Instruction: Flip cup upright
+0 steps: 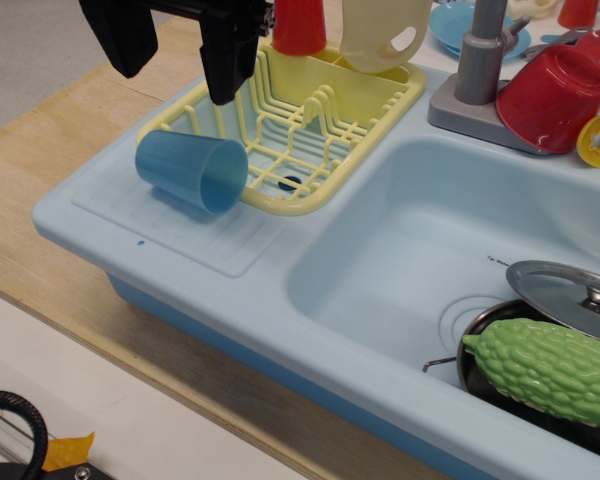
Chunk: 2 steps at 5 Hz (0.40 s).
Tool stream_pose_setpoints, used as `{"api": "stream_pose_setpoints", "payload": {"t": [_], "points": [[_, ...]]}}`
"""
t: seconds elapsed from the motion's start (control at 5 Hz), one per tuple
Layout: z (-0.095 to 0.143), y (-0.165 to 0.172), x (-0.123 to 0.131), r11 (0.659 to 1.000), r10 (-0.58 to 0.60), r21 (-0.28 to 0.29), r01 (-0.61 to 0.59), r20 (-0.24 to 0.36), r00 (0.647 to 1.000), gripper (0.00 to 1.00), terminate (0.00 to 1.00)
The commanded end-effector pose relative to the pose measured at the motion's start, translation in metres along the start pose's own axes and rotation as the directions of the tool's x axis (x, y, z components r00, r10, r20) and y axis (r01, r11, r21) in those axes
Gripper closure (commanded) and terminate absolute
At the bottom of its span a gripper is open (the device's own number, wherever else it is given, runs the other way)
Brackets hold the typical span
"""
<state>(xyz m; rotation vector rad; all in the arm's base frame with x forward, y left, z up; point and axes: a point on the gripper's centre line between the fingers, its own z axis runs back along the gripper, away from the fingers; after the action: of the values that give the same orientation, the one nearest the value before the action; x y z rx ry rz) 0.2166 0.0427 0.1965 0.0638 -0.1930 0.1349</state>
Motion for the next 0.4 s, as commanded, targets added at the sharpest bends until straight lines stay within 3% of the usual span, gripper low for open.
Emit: {"api": "stream_pose_setpoints", "payload": {"t": [0.0,0.2], "points": [[0.0,0.0,0.0,1.0,0.0,0.0,0.0,0.0,1.0,0.0,0.0],[-0.005,-0.005,-0.013,0.997,0.037,0.07,-0.034,-0.041,0.998,0.0,0.0]]}}
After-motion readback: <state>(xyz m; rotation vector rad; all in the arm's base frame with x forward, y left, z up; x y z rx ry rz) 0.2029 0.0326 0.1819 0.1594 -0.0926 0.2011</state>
